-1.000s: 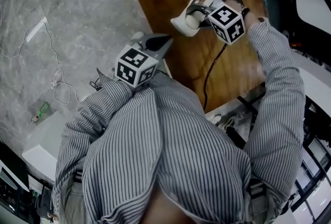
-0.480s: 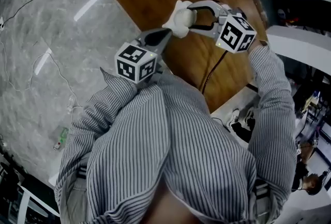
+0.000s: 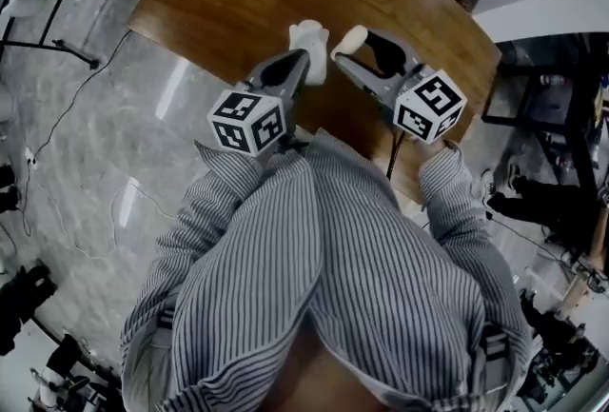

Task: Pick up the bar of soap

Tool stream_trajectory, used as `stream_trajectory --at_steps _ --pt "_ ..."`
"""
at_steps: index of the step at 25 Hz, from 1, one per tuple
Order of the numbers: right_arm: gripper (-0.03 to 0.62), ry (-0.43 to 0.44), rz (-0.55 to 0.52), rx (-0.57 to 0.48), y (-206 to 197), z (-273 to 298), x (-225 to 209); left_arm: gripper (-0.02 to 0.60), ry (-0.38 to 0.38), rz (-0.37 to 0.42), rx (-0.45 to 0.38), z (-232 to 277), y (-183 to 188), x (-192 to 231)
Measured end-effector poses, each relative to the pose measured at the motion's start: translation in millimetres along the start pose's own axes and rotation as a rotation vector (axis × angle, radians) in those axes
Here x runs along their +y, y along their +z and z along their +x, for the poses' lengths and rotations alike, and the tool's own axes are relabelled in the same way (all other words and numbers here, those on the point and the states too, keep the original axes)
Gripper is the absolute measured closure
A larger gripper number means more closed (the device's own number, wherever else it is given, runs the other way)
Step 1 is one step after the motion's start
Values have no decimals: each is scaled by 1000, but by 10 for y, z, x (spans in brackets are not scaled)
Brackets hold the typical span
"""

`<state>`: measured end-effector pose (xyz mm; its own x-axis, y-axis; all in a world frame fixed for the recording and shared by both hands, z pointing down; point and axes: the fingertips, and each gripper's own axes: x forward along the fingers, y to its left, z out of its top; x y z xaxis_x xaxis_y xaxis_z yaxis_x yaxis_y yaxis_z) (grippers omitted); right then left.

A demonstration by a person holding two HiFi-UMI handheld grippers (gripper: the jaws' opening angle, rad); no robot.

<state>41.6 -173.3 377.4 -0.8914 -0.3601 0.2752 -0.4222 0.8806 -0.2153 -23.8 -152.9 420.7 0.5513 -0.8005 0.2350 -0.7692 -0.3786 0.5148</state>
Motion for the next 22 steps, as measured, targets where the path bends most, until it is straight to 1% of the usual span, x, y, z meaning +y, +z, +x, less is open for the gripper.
stream_trajectory --at_steps 3,6,8,10,13,18,22 --pt "339 -99 118 -110 98 -161 25 575 -25 15 -2 73 56 -94" --pt "339 -186 190 -199 207 -264 16 575 -41 23 -7 126 121 -108" --pt "339 -217 223 -248 259 -314 5 575 -43 31 -12 153 155 -114" --pt "339 -226 247 -280 262 -335 6 575 -44 39 -12 183 164 -137" --pt "339 -227 268 -295 172 -307 35 575 -44 51 -5 216 150 -180" --pt "339 -241 296 -273 57 -302 32 575 -32 54 -6 188 121 -205" --pt "339 -239 296 -250 28 -266 41 575 -20 62 -6 155 117 -194"
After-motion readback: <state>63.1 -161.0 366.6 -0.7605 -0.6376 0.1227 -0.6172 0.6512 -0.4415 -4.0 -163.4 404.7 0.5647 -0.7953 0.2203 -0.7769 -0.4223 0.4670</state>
